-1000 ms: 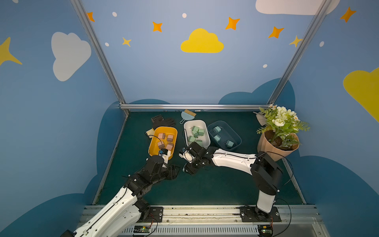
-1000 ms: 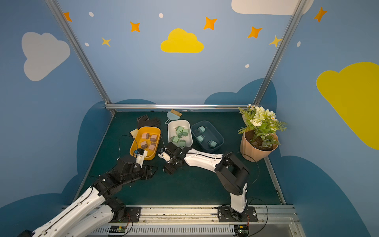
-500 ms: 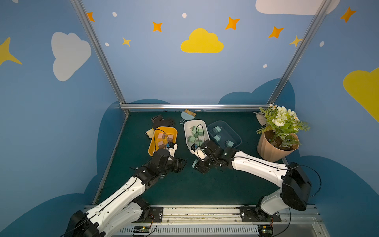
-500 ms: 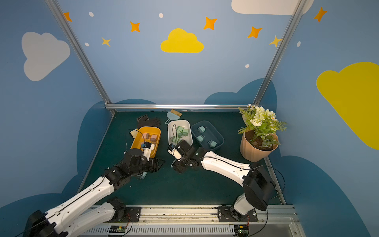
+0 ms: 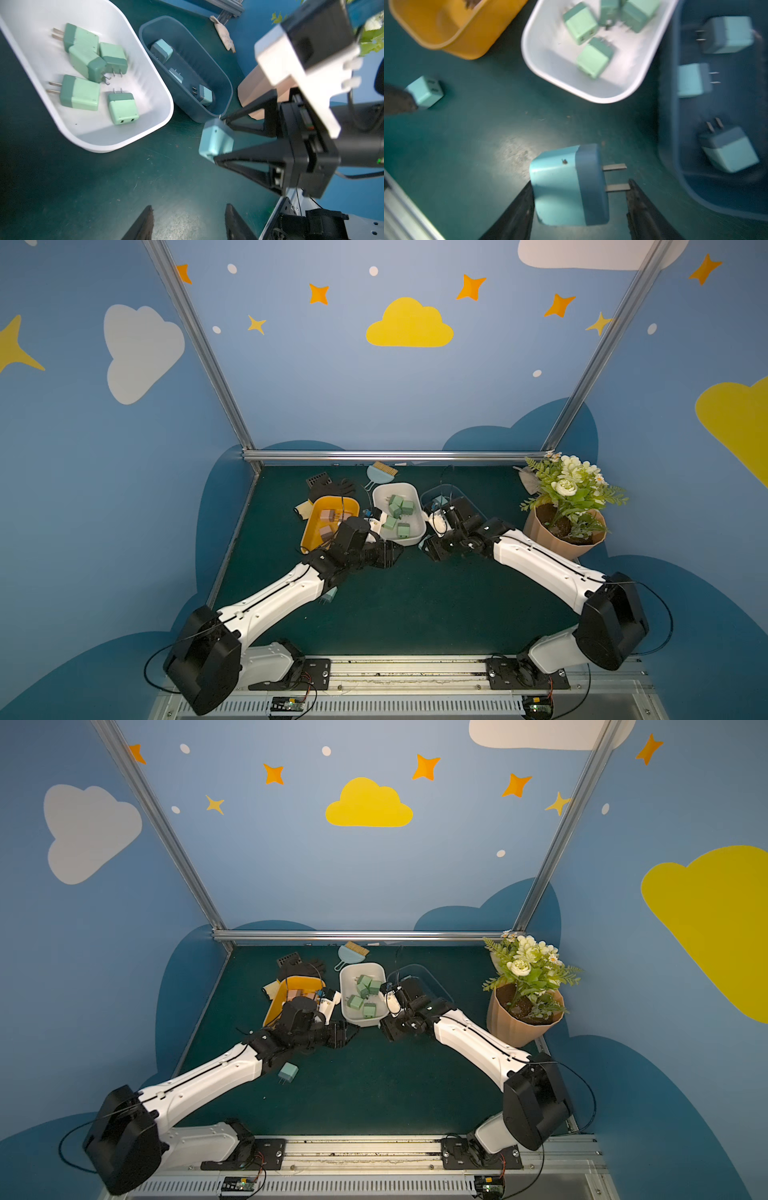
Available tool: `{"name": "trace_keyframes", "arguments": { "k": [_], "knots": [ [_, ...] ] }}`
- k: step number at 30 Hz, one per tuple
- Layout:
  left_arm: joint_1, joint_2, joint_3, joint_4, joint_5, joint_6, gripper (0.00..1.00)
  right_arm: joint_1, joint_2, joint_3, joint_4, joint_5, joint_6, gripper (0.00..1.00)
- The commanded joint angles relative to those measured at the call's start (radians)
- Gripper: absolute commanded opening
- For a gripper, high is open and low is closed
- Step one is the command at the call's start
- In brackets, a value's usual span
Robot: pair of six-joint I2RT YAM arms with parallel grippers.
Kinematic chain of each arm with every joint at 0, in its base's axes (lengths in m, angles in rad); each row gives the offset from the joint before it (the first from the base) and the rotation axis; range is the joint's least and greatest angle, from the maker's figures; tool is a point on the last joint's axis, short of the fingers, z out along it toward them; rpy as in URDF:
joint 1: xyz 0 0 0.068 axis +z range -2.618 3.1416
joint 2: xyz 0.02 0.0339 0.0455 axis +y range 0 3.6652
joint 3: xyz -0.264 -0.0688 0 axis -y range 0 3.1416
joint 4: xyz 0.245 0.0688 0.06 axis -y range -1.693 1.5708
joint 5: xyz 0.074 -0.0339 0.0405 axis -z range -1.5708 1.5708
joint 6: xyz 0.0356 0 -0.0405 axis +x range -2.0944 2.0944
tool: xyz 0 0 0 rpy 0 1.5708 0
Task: Place the plugs by color into the storage box
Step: Place the plug in the storage box.
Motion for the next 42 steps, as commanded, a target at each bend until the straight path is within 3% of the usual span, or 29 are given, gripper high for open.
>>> {"name": "trace_keyframes", "arguments": {
  "k": [1,10,19,42],
  "knots": [
    [-0.028,0.073,0.060,0.071,0.057,0.005,0.56,-0.058,0.005,0.017,0.045,-0.017,0.071,0.32],
    [-0.097,0.276,0.222,0.123,0.174,-0.030,0.56,-0.251,0.188,0.129,0.085,-0.072,0.161,0.33],
    [-0.126,0.276,0.206,0.125,0.183,-0.051,0.56,-0.354,0.431,0.311,0.043,-0.103,0.158,0.32],
    [-0.127,0.226,0.177,0.092,0.146,-0.023,0.57,-0.355,0.414,0.293,0.039,-0.100,0.156,0.36]
  ]
}}
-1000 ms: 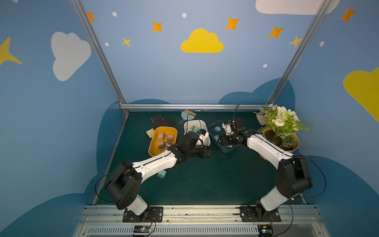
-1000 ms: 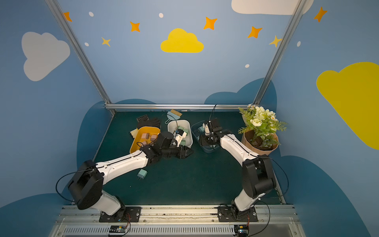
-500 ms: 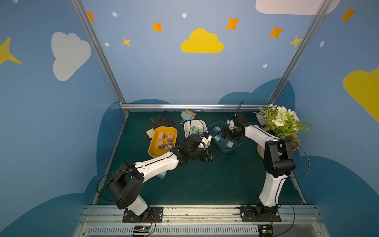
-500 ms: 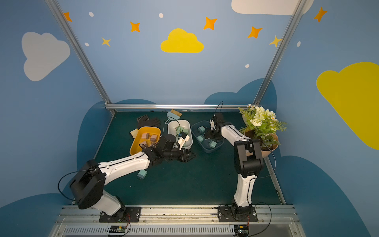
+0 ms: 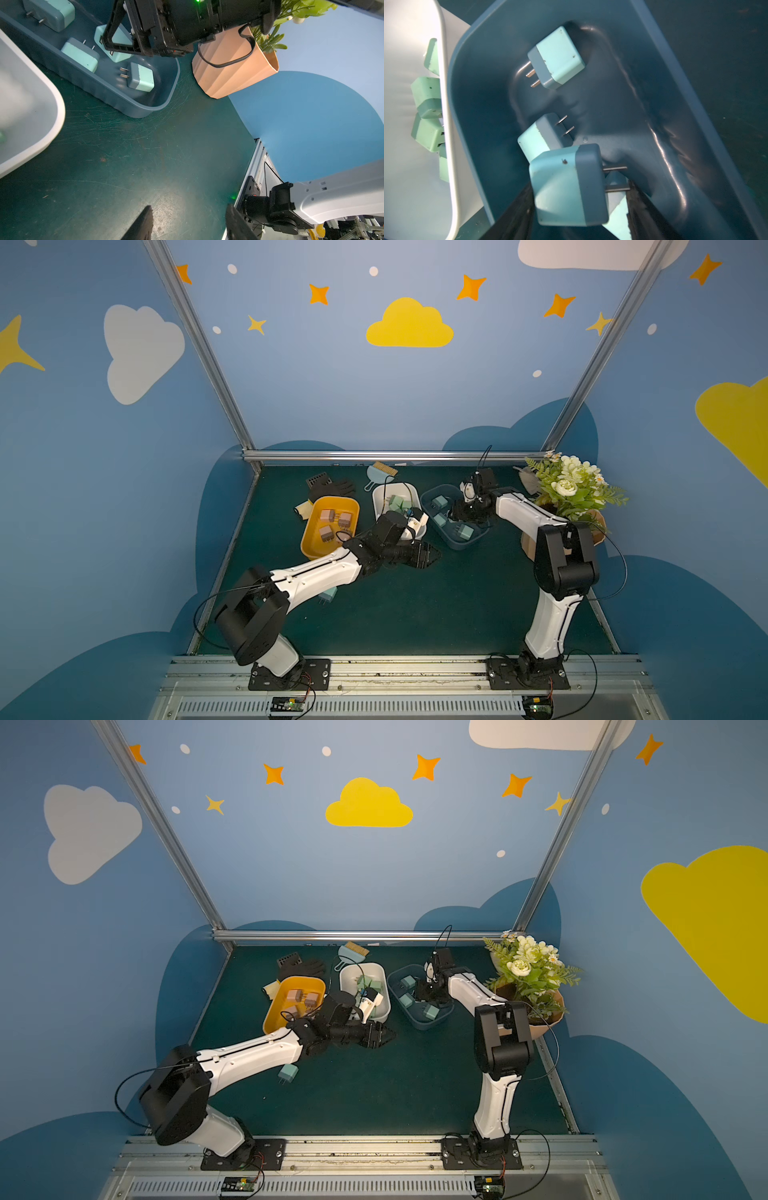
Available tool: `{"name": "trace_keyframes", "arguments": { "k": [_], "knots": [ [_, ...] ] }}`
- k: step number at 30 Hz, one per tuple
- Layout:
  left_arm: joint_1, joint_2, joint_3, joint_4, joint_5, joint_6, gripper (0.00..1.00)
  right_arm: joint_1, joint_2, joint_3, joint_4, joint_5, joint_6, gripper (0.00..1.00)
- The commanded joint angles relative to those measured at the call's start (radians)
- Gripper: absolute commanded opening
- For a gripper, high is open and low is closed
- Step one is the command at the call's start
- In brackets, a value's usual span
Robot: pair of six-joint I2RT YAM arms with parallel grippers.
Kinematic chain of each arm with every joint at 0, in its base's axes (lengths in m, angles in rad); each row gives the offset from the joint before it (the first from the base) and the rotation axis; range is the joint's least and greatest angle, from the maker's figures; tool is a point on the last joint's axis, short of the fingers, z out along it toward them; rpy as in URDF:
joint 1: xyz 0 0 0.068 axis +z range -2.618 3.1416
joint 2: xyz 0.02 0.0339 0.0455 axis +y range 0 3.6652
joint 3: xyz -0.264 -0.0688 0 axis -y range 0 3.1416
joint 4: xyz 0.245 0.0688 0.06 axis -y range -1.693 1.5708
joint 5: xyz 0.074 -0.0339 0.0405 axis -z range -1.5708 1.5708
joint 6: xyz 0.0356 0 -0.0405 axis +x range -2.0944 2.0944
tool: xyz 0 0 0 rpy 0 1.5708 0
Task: Place the plugs by color into the storage box
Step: Place the plug in the storage box.
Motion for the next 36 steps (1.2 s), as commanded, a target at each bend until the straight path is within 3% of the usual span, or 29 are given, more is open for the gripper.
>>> {"name": "trace_keyframes", "arguments": {
  "k": [1,9,12,14,24,28,31,36],
  "knots": [
    [-0.002,-0.032,-0.003,-0.006,-0.002,0.017,0.57,0.003,-0.040,-0.012,-0.001,-0.013,0.004,0.37],
    [-0.002,-0.062,-0.010,-0.022,-0.014,0.021,0.57,0.005,-0.059,-0.005,-0.012,-0.019,0.003,0.39],
    [-0.002,-0.081,-0.020,-0.027,-0.022,0.018,0.57,0.009,-0.077,-0.004,-0.024,-0.006,0.003,0.55],
    [-0.003,-0.098,-0.028,-0.030,-0.031,0.017,0.57,0.012,-0.093,-0.004,-0.031,0.002,0.001,0.60],
    [-0.016,-0.172,-0.077,-0.043,-0.071,0.001,0.57,0.042,-0.181,-0.008,-0.081,0.005,-0.002,0.61],
    [-0.036,-0.218,-0.115,-0.057,-0.100,-0.005,0.57,0.076,-0.247,-0.048,-0.059,0.056,-0.023,0.69],
    [-0.044,-0.250,-0.142,-0.063,-0.145,-0.013,0.57,0.065,-0.243,-0.075,-0.033,0.110,0.029,0.69],
    [-0.064,-0.302,-0.173,-0.080,-0.185,-0.022,0.57,0.039,-0.169,-0.046,-0.074,0.119,-0.004,0.69]
  ]
}}
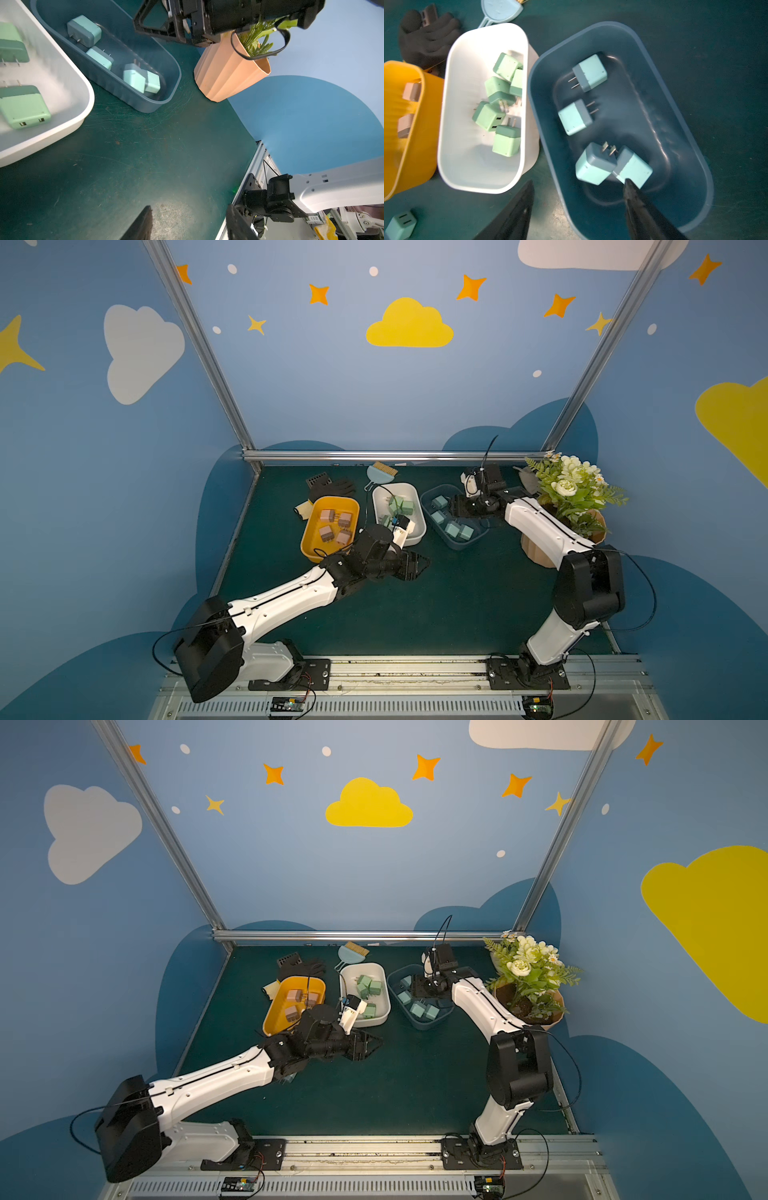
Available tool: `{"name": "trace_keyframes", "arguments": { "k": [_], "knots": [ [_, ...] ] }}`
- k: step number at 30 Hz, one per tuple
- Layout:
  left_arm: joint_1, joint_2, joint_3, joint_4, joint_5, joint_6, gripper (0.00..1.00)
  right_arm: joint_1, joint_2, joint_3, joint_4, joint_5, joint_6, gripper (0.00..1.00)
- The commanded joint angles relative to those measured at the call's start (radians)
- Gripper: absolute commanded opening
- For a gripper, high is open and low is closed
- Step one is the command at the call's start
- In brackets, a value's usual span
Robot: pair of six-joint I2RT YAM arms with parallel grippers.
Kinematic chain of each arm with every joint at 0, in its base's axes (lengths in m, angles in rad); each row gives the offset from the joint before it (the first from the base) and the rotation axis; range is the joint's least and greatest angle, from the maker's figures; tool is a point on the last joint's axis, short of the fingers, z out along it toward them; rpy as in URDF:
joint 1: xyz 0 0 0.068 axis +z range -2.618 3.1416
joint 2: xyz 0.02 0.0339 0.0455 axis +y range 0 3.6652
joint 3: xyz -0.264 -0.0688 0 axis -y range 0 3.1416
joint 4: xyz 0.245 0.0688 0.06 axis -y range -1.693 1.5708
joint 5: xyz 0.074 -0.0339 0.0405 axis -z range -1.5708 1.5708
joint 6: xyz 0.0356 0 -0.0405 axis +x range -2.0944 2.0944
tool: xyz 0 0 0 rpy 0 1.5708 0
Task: Place the plugs by color into the storage box
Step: Place the plug in the storage box, then pick up the plug from the center of the board.
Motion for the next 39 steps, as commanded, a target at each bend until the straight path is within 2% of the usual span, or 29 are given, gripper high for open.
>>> {"name": "trace_keyframes", "arguments": {
  "k": [1,5,14,22,27,31,39],
  "knots": [
    [-0.014,-0.046,-0.019,-0.033,-0.048,-0.006,0.57,-0.019,0.059,0.027,-0.067,0.027,-0.019,0.68],
    [-0.021,-0.096,-0.043,-0.068,-0.082,-0.006,0.57,0.000,0.024,0.005,-0.081,-0.002,-0.007,0.67],
    [-0.024,-0.265,-0.121,-0.197,-0.177,-0.010,0.58,0.163,-0.223,-0.127,-0.014,-0.075,0.008,0.67],
    [-0.023,-0.458,-0.171,-0.423,-0.204,-0.134,0.58,0.337,-0.364,-0.260,0.116,-0.191,0.071,0.67],
    [-0.023,-0.558,-0.153,-0.640,-0.217,-0.239,0.58,0.463,-0.336,-0.270,0.178,-0.214,0.087,0.67],
    [-0.023,-0.623,-0.142,-0.787,-0.213,-0.338,0.58,0.579,-0.259,-0.219,0.201,-0.214,0.060,0.68],
    [-0.023,-0.819,-0.216,-0.927,-0.246,-0.507,0.55,0.729,-0.036,-0.076,0.175,-0.192,0.019,0.68]
  ]
}}
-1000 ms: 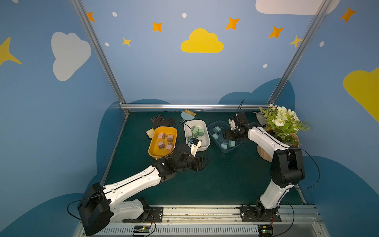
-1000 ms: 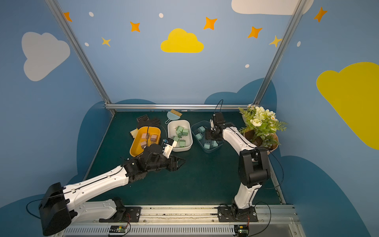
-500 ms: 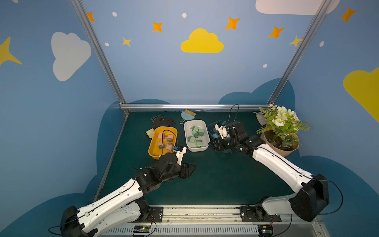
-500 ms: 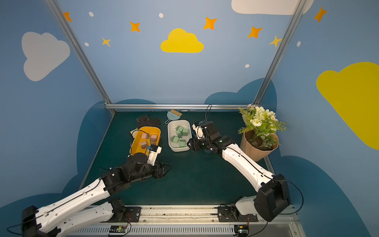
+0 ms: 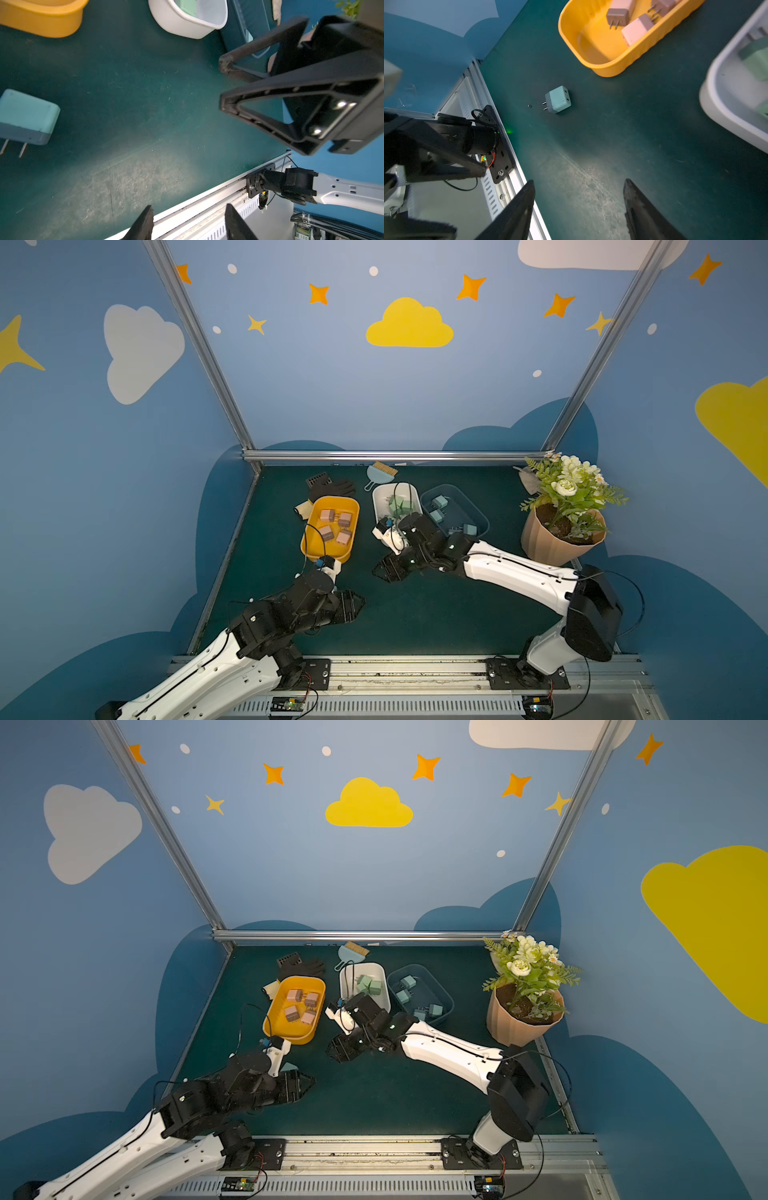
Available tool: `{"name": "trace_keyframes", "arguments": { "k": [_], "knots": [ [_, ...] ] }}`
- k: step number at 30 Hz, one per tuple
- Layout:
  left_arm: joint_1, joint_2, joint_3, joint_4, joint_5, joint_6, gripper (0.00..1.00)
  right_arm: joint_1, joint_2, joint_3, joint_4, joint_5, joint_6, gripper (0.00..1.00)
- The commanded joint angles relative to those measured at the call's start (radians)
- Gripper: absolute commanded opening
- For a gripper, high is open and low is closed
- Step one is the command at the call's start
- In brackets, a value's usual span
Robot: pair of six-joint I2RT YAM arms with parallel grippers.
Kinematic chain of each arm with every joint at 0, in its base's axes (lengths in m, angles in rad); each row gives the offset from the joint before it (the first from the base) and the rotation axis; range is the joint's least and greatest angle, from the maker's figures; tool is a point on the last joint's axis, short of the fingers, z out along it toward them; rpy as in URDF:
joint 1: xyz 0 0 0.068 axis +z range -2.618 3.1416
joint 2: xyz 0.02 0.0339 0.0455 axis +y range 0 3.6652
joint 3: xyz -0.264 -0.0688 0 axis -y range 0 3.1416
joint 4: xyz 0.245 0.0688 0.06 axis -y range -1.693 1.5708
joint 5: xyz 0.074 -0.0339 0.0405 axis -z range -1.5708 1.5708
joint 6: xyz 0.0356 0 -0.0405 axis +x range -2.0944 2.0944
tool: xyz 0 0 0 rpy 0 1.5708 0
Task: Place the plugs by color into the storage box
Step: Pick up the plug from the center of the board.
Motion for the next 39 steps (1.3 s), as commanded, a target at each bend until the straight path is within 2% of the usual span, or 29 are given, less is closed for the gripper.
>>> {"name": "trace_keyframes", "arguments": {
  "k": [1,7,15,21,29,39],
  "knots": [
    [-0.002,-0.085,-0.050,-0.112,-0.037,-0.112,0.54,0.038,0.080,0.079,-0.012,0.013,-0.033,0.68],
    [-0.003,-0.203,-0.086,-0.211,-0.112,-0.174,0.53,0.079,0.213,0.177,-0.037,0.020,-0.074,0.69],
    [-0.002,-0.184,-0.056,-0.269,-0.147,-0.170,0.53,0.088,0.385,0.283,0.030,-0.094,-0.132,0.69],
    [-0.003,-0.180,-0.032,-0.329,-0.182,-0.183,0.54,0.099,0.494,0.397,-0.025,-0.070,-0.178,0.69],
    [-0.002,-0.212,-0.032,-0.363,-0.207,-0.207,0.54,0.120,0.583,0.451,0.019,-0.084,-0.249,0.70],
    [-0.003,-0.239,-0.017,-0.411,-0.219,-0.220,0.54,0.152,0.700,0.550,-0.012,-0.027,-0.313,0.71]
  ]
}}
